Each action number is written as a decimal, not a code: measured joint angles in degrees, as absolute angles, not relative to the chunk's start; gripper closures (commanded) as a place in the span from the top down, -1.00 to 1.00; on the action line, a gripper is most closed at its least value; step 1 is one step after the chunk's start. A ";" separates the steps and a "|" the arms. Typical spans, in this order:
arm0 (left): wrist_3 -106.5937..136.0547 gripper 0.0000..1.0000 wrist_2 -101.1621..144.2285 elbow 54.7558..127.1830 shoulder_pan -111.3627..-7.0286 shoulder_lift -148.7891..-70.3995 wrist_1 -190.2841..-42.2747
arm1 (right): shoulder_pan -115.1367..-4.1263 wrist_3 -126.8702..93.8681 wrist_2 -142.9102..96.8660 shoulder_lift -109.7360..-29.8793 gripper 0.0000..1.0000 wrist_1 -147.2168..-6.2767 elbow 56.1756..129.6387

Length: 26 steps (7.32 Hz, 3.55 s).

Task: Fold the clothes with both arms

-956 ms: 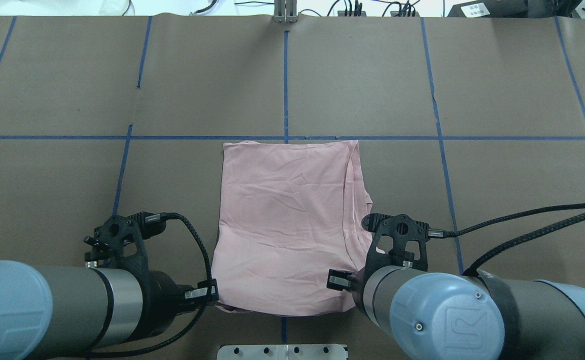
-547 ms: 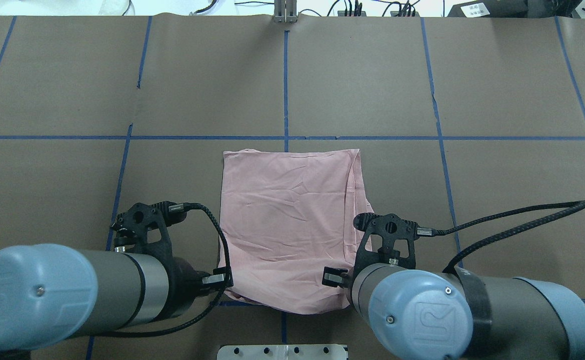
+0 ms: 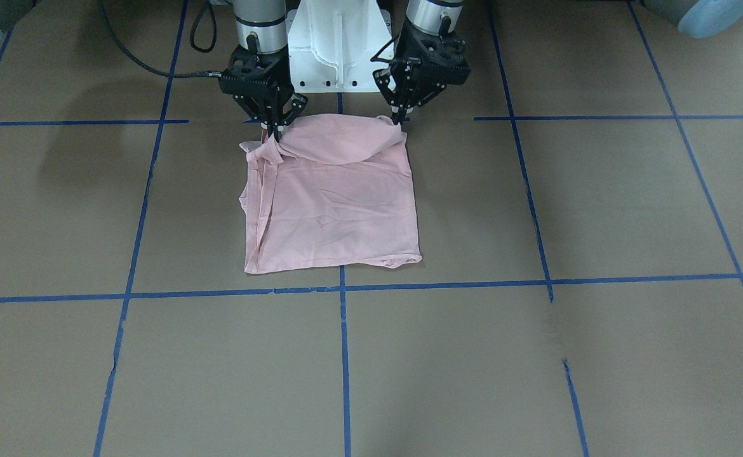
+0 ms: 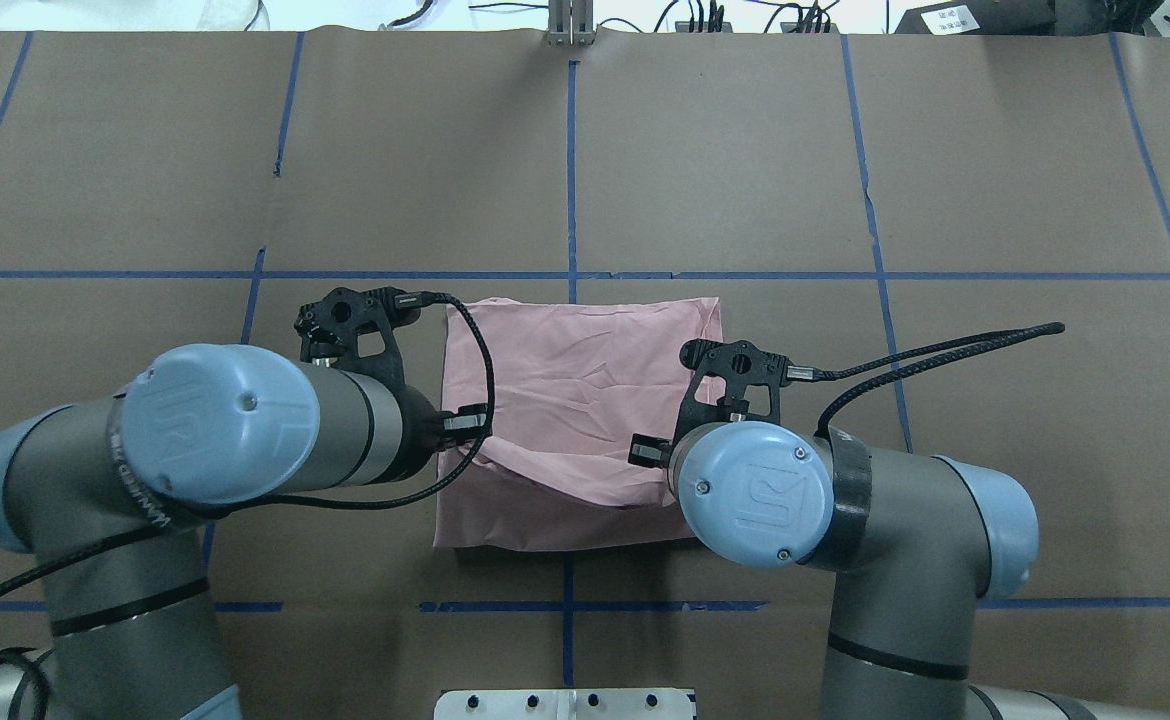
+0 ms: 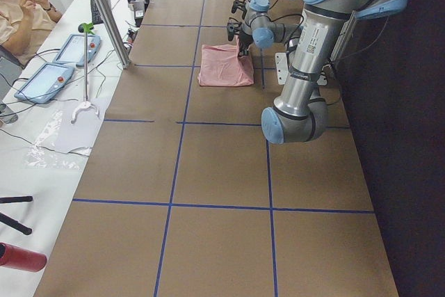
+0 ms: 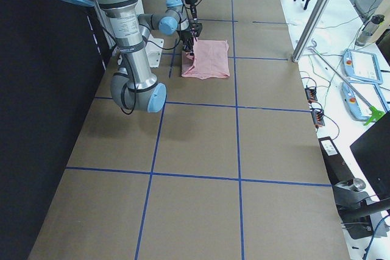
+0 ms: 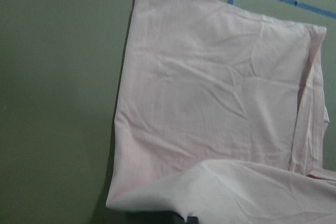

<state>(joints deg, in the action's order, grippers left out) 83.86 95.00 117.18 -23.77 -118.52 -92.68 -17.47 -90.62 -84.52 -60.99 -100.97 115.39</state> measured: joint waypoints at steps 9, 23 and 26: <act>69.12 1.00 96.48 98.03 -31.67 -121.49 -108.64 | -27.45 -84.17 -88.19 -51.13 1.00 -87.01 91.62; 0.41 1.00 124.74 114.74 -78.48 -92.90 -84.55 | -80.63 5.65 -122.07 -89.96 1.00 -106.13 110.31; -7.31 1.00 131.10 107.87 -85.49 -87.94 -84.65 | -90.43 14.73 -130.84 -93.94 1.00 -105.84 102.69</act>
